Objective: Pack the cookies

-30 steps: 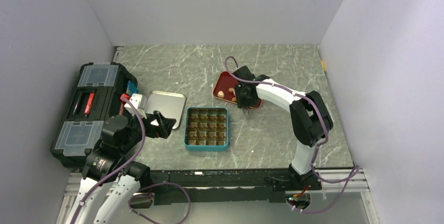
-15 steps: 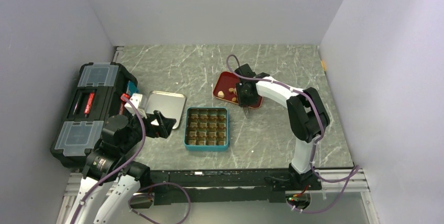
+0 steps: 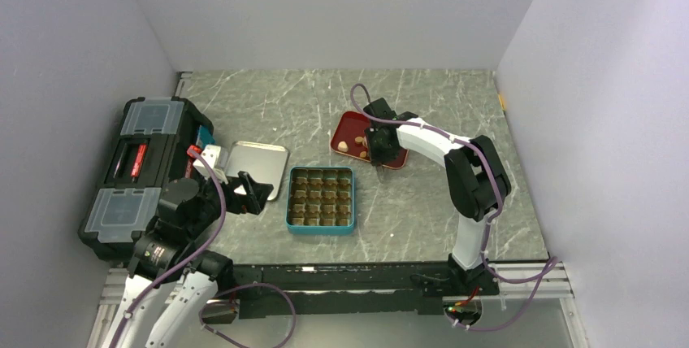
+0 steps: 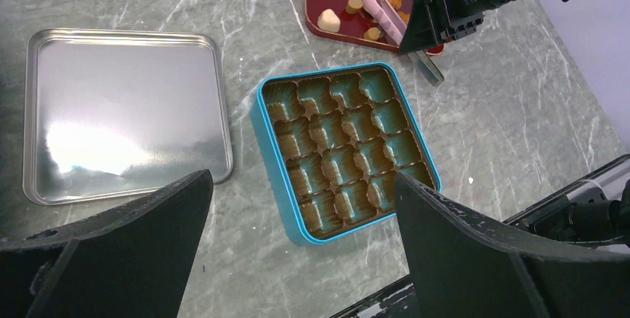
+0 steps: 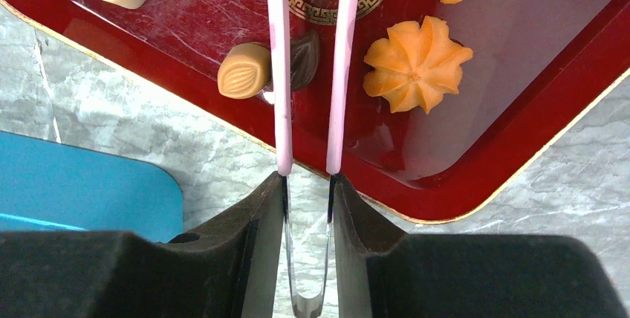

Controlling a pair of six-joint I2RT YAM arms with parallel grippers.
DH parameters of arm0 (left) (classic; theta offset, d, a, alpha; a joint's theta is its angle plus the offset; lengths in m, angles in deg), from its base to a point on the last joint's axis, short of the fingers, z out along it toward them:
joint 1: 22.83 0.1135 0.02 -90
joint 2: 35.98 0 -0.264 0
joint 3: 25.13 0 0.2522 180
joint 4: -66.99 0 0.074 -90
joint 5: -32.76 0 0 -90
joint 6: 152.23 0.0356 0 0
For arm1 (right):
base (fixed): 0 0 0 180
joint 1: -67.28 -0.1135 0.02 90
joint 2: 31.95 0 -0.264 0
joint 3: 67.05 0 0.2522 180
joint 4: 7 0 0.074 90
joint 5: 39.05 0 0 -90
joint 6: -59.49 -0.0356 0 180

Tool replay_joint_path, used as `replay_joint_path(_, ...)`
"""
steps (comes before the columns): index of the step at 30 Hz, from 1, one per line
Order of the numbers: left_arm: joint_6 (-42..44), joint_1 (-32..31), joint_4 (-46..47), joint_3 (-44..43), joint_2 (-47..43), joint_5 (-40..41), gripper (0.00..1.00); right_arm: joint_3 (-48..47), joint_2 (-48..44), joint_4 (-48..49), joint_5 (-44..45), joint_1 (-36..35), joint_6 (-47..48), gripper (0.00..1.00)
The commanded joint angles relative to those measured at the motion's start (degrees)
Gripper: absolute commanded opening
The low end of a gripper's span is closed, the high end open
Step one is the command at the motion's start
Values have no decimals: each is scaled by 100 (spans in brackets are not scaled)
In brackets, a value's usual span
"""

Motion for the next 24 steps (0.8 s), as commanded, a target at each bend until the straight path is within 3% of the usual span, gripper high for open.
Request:
replay_joint_path(1,-6,23,120,-119,21,-87,99,-239,-91,19,9,21,3,20)
replay_joint_path(24,-14,32,122,-112,3,-75,99,-11,-1822,-615,152,-349,43,16)
